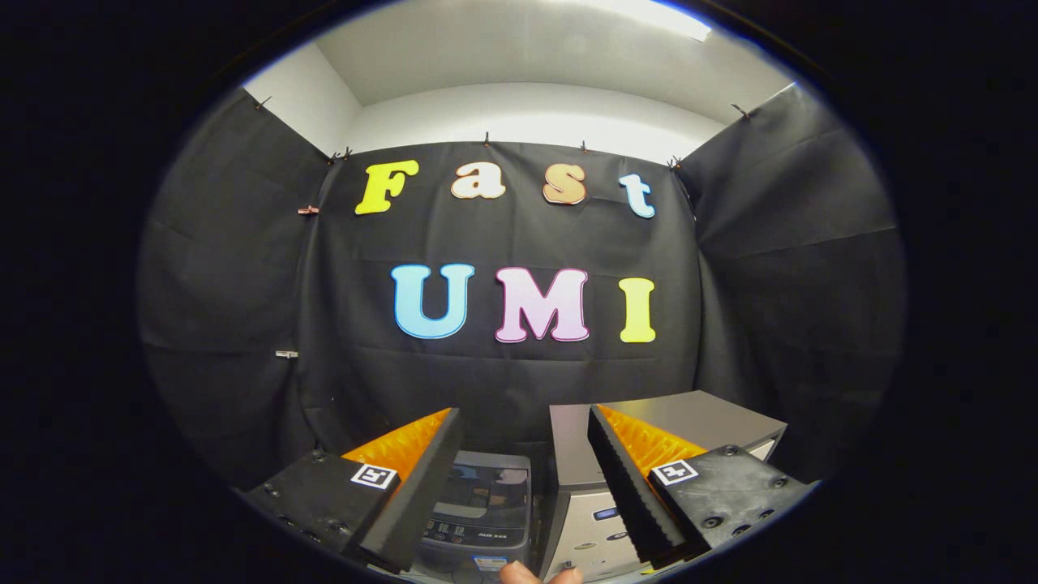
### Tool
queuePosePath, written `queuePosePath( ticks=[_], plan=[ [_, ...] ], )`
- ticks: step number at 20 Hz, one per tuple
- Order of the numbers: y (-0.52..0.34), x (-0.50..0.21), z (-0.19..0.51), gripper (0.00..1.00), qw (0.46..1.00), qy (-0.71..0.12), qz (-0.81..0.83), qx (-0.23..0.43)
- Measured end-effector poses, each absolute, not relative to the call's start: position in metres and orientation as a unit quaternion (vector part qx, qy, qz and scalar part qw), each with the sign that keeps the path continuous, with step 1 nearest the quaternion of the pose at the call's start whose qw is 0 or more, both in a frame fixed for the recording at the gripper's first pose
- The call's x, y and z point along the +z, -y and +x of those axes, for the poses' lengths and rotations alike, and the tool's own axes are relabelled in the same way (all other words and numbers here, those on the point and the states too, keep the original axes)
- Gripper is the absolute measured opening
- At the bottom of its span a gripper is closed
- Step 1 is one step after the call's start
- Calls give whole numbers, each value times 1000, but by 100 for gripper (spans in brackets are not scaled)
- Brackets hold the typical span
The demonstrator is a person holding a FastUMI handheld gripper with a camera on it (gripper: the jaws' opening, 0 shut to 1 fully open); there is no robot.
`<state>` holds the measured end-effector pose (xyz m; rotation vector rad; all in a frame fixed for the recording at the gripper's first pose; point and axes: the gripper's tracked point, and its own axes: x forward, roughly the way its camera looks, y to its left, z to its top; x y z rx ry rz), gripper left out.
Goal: Put the clothes into the washing machine and then close the washing machine lid.
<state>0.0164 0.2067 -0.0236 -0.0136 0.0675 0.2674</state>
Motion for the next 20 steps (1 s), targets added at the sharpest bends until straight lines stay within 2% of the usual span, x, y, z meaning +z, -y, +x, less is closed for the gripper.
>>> queuePosePath(
  ticks=[20],
  plan=[
    [-218,-27,11,98,990,-31,-23,135]
  ],
)
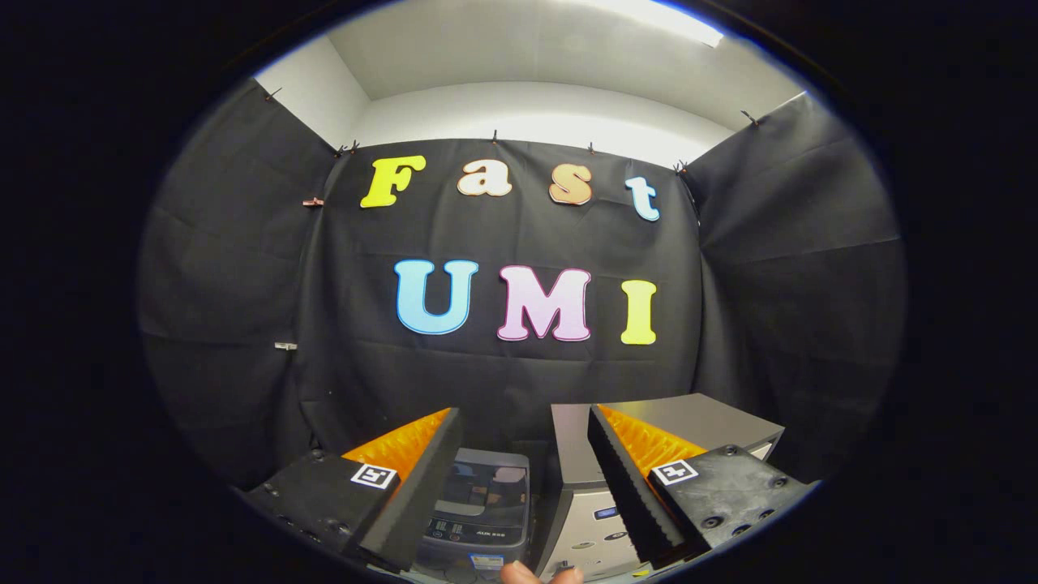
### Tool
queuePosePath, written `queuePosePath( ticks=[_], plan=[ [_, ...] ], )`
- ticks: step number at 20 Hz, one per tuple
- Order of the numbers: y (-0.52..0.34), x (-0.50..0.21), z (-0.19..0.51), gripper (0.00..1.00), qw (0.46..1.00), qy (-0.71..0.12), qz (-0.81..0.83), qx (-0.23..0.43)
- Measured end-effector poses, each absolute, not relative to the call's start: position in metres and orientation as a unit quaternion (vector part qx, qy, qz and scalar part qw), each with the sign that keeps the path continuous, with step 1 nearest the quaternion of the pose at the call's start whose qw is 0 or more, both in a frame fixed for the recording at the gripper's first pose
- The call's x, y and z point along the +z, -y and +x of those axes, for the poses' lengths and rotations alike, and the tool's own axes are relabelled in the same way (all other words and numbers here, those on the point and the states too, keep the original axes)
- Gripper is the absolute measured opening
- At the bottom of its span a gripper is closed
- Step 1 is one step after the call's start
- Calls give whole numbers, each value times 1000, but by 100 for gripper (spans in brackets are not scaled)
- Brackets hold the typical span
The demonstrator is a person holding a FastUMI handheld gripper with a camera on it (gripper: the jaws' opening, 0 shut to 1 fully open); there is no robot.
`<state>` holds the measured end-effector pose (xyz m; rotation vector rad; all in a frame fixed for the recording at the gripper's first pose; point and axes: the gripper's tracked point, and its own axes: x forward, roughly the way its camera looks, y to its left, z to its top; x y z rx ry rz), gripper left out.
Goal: Put the clothes into the washing machine and then close the washing machine lid.
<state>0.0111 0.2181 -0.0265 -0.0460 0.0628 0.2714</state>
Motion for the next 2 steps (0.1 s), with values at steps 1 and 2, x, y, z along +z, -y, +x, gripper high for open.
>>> queuePosePath(
  ticks=[1,2],
  plan=[
    [-218,-26,11,98,990,-31,-23,135],
    [-219,-27,10,98,990,-31,-23,136]
  ],
)
